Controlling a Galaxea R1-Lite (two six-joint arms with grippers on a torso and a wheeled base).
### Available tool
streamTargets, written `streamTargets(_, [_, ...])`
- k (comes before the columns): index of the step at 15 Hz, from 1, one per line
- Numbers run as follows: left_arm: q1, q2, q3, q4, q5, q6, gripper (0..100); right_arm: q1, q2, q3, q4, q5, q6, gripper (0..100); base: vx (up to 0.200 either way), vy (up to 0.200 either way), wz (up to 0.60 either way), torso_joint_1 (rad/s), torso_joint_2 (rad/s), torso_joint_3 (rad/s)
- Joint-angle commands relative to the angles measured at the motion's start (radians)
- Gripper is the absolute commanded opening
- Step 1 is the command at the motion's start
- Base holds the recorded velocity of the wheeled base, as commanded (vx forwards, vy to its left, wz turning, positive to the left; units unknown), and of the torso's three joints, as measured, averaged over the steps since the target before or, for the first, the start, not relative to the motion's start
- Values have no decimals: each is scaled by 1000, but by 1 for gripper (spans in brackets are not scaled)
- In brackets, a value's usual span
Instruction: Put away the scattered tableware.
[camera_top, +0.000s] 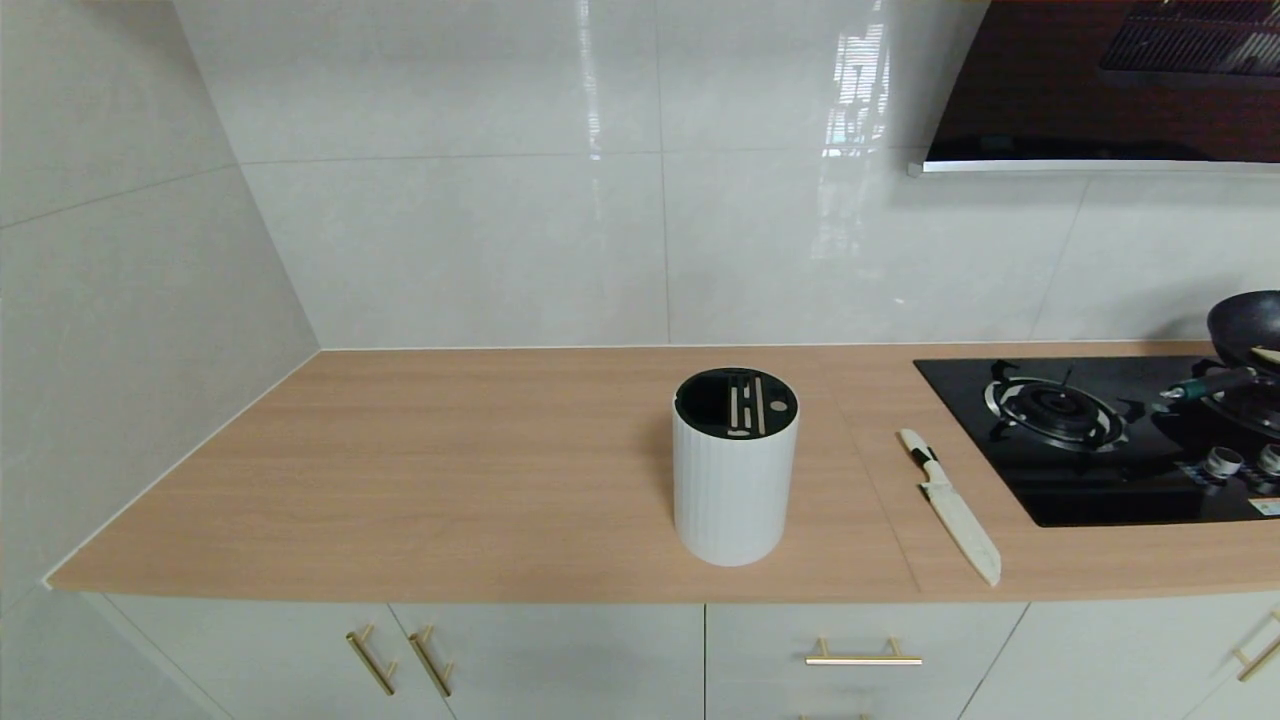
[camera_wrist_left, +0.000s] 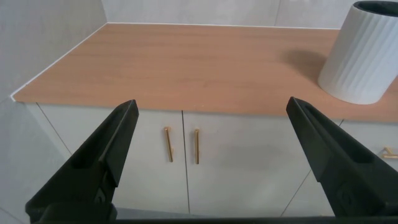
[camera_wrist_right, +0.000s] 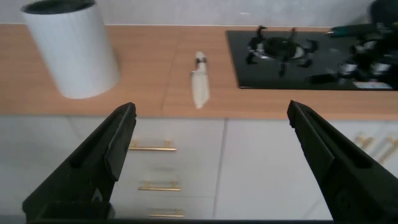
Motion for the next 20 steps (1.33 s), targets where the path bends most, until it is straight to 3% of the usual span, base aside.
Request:
streamTargets(1, [0, 0, 0, -1, 1, -1, 100, 3, 14, -44, -14, 8, 3, 100, 0, 0, 0, 0, 0, 0])
streamTargets(3, [0, 0, 0, -1, 1, -1, 100, 26, 168, -222, -11, 25, 34, 100, 0, 0, 0, 0, 0, 0])
streamTargets(9, [0, 0, 0, -1, 1, -1, 100, 61, 978, -486, -60, 69, 31, 100, 0, 0, 0, 0, 0, 0])
streamTargets(13, [0, 0, 0, -1, 1, 1, 100, 89, 1432, -649, -247, 69, 31, 100, 0, 0, 0, 0, 0, 0])
streamTargets(16, [0, 0, 0, -1, 1, 1, 100, 89, 1660, -742, -399, 64, 17, 100, 0, 0, 0, 0, 0, 0])
streamTargets(20, [0, 0, 0, -1, 1, 1, 100, 94, 1879, -813, -505, 60, 14, 100, 0, 0, 0, 0, 0, 0])
